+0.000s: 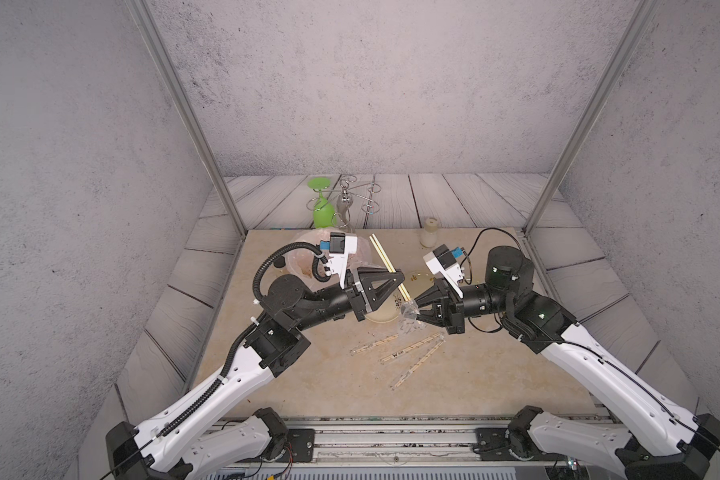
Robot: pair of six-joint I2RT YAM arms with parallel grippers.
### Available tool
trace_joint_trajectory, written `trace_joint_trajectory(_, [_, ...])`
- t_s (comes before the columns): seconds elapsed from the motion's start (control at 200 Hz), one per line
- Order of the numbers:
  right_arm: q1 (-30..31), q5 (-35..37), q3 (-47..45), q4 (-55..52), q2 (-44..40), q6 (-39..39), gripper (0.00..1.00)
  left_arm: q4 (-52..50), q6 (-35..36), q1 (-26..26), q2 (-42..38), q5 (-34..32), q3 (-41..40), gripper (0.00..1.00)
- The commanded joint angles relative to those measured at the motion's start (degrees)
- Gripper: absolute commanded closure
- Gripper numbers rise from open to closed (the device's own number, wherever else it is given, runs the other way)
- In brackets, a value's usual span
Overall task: Remove the packaging of disposable chopsticks
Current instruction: Remove the packet bag from the disposable chopsticks.
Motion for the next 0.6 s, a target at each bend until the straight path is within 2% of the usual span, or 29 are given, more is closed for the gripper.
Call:
trace_joint_trajectory(0.0, [0.13,-1.91,1.73,-0.18,0.74,0.01,1.0,2.62,-0.52,0.27,-0.79,0.33,1.77,0.99])
trace_joint_trajectory(0.1, [0.17,-2.66,1.9,-0.03,1.3,0.54,1.0,2.36,-0.4,0.32,-1.0,0.09,1.8,1.0])
trace_joint_trajectory(0.175, [0.19,-3.27,2.12,0.32,1.63,1.04,1.0,1.73,-0.21,0.26,-1.16,-0.51,1.71,0.79])
trace_joint_trajectory(0.225, [0.24,-3.8,2.24,0.46,1.91,1.23,1.0,1.26,-0.13,0.28,-1.31,-0.92,1.69,0.76])
trace_joint_trajectory(0.31, [0.2,-3.87,2.26,0.37,1.97,1.27,1.0,1.65,-0.15,0.3,-1.4,-1.3,1.3,0.87])
trace_joint_trajectory(0.36, [0.19,-3.94,2.41,0.18,1.95,1.2,1.0,1.64,-0.09,0.26,-1.48,-1.44,1.25,1.0])
trace_joint_trajectory(0.465, [0.2,-2.53,2.86,-1.31,1.48,-0.09,1.0,-0.85,0.66,0.31,-2.35,-3.93,1.58,1.0])
trace_joint_trajectory(0.495, [0.19,-1.24,2.94,-1.78,1.13,-0.6,0.89,-2.2,0.85,0.26,-2.89,-5.35,1.66,1.0])
trace_joint_trajectory(0.55, [0.19,4.05,3.82,-4.53,-0.09,-3.41,0.57,-6.98,1.83,0.35,-3.79,-8.96,2.39,1.0])
trace_joint_trajectory(0.596, [0.23,10.13,4.87,-7.83,-1.23,-6.6,0.42,-12.52,3.24,0.39,-4.52,-12.24,3.65,1.0])
